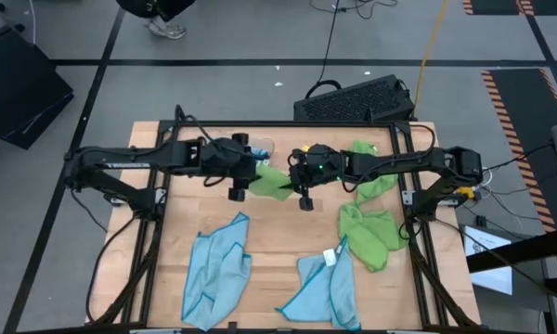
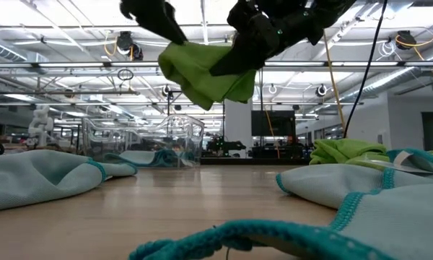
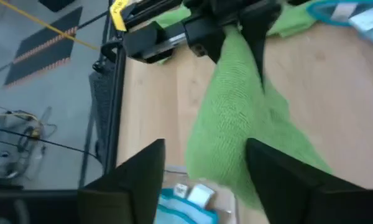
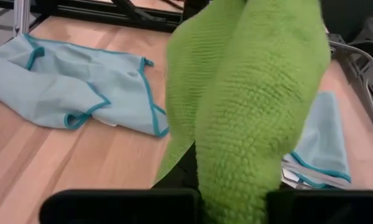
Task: Fold microfiber towels
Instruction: Put the bottom left green microfiber cloth into the bin
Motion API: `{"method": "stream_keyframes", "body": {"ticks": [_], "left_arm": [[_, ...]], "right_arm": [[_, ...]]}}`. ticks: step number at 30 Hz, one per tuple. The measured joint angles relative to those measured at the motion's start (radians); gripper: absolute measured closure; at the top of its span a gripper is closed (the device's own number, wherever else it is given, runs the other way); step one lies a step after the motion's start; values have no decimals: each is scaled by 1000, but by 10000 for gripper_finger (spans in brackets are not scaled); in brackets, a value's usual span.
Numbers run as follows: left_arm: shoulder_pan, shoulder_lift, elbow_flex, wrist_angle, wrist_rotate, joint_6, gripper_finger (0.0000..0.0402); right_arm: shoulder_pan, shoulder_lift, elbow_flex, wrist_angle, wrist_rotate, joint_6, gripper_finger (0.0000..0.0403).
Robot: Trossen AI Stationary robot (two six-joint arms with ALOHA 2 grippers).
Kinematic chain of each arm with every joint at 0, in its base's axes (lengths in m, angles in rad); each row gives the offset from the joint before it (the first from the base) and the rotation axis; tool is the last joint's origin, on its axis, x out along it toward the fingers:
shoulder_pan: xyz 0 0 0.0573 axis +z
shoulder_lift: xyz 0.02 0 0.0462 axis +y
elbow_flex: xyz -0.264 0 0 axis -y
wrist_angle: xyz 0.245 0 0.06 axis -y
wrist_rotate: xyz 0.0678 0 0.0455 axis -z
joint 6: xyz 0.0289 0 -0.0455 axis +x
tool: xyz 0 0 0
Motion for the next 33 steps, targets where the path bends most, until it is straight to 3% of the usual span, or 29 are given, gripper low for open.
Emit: {"method": "stream_keyframes", "body": {"ticks": [5,15,20,25,33], "left_arm": [[-17,-57,2,80,88,-99,192],[-35,81,1,155,114,-125,31],[-19,150,1,83,127,-79,7],[15,179,0,39,138,-77,47],[53,158,1,43,138,-26,229]], "right_arm": [[-1,0,0,0,-1,-4,393],[-1,0,0,21,0,-18,392],[-1,0,0,11,0,-18,392],[-1,0,0,7,1,-28,392],[-1,0,0,11,2,-78,392]]}}
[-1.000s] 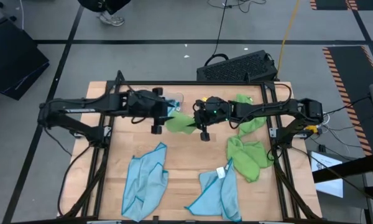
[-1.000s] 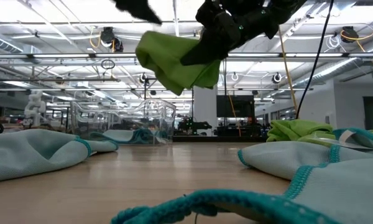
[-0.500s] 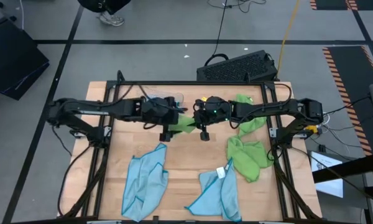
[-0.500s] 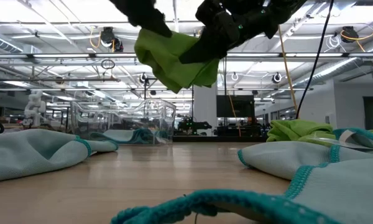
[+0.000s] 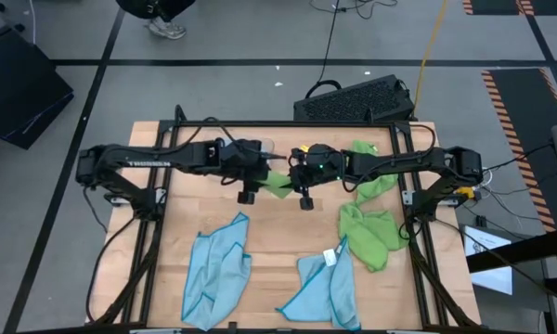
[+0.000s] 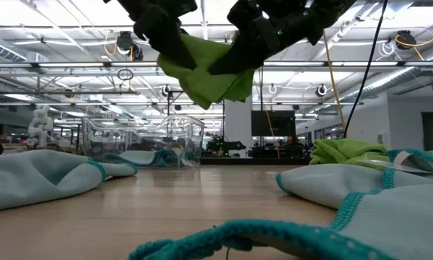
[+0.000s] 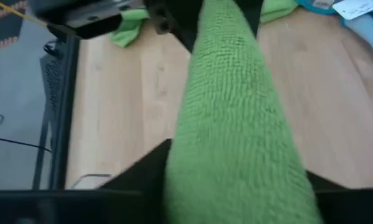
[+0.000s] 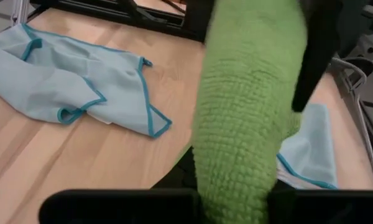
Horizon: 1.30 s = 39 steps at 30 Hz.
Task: Fold microfiber towels
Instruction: Put the bottom left green microfiber cloth into the bin
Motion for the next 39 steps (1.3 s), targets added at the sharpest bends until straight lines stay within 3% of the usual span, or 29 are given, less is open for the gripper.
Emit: {"method": "stream_keyframes", "body": {"ticks": [4,6,13,20,27,34,39], "left_arm": [[17,3,0,-6,6,20,347],[28,2,0,-6,13,11,383],[82,-2,0,-109,2,-114,391],[165,-31,-3,-263,-4,-258,389],[286,-50,-1,-314,130,-284,389],[415,-41,-29,-354,283,-285,392],[519,-37,-61,-369,300,-287,388]], "right_arm": [[-1,0,0,0,5,-5,390],[-2,0,0,5,8,13,382],[-27,-11,0,-67,10,115,299],[-29,-42,0,-247,162,153,232],[-11,-83,-69,-300,157,207,234],[40,-175,-207,-201,161,212,250],[65,-261,-314,-94,161,212,255]]}}
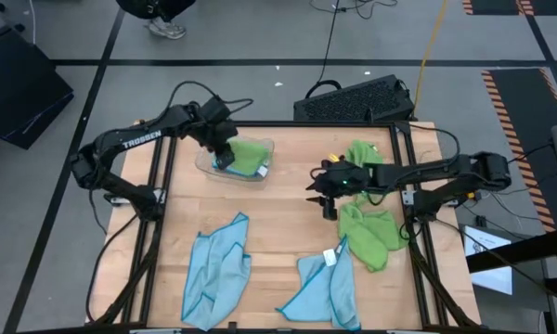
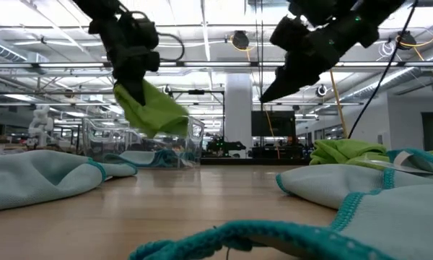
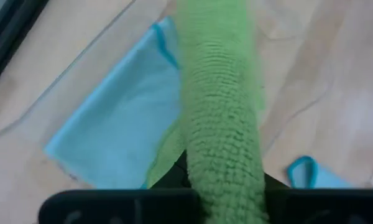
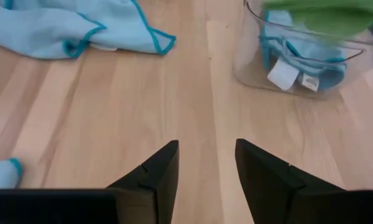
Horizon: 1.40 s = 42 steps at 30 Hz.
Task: Fold microfiber towels
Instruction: Put the bottom left green microfiber cloth into the bin
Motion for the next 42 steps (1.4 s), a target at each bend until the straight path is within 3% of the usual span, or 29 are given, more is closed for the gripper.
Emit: {"method": "stream_keyframes", "body": {"ticks": [3,10,15,18,26,34,37,42], "left_arm": [[37,3,-45,9,78,-27,388],[35,3,-133,108,110,-55,386],[10,3,-136,206,244,-51,383],[-5,3,-135,242,275,-25,392],[27,10,-135,188,65,8,376],[33,56,-135,199,47,16,387],[31,74,-135,202,-31,13,359],[31,74,-135,203,-220,-9,275]], "right_arm": [[9,-59,-61,40,0,0,255],[9,-163,-134,64,24,6,255],[9,-176,-154,93,49,3,255],[9,-175,-162,109,49,-2,255],[9,-175,-162,116,49,-2,255],[9,-175,-162,128,49,-12,255],[9,-175,-162,127,49,-15,255],[9,-175,-162,126,49,-17,255]]}}
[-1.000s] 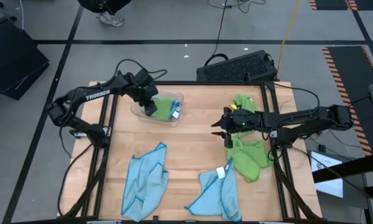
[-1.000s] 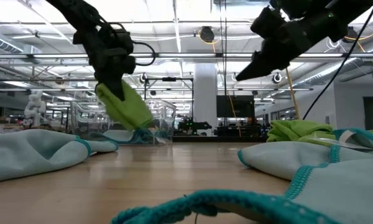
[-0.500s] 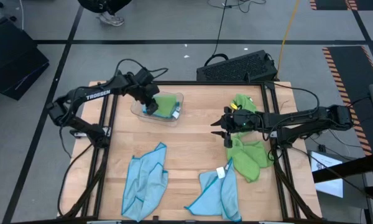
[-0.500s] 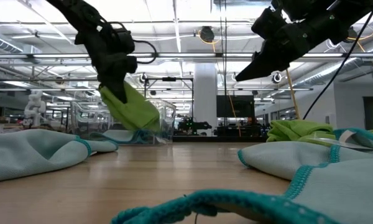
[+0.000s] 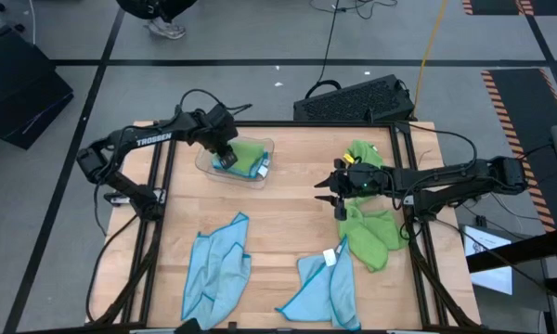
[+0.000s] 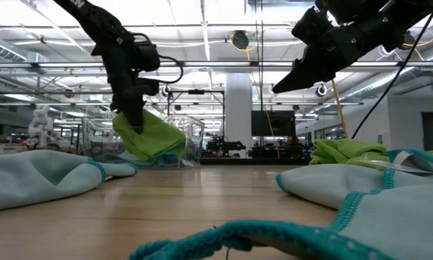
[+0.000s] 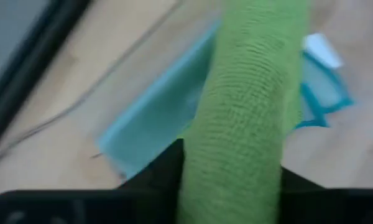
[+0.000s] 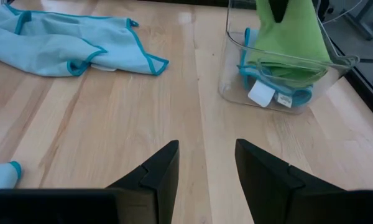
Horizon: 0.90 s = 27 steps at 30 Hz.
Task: Fold microfiber towels
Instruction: Put the bottom left green microfiber cloth into the bin, then fold the right blue microfiber cloth
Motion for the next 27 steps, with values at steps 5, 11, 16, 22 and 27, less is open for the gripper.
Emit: {"method": "stream_keyframes", "body": {"ticks": [5,11,16,22,27], "left_arm": [[0,-34,9,-31,-81,-3,197],[-2,-88,70,-127,-117,-11,151],[-37,-130,104,-90,-190,-23,157],[-123,-113,72,62,-204,41,226],[-156,-49,15,154,-249,65,308]], "right_arm": [[0,0,0,0,0,-1,255],[0,0,0,0,0,-1,255],[0,0,0,4,0,-1,255],[0,0,0,14,0,-6,255],[0,0,1,18,0,-8,255]]}}
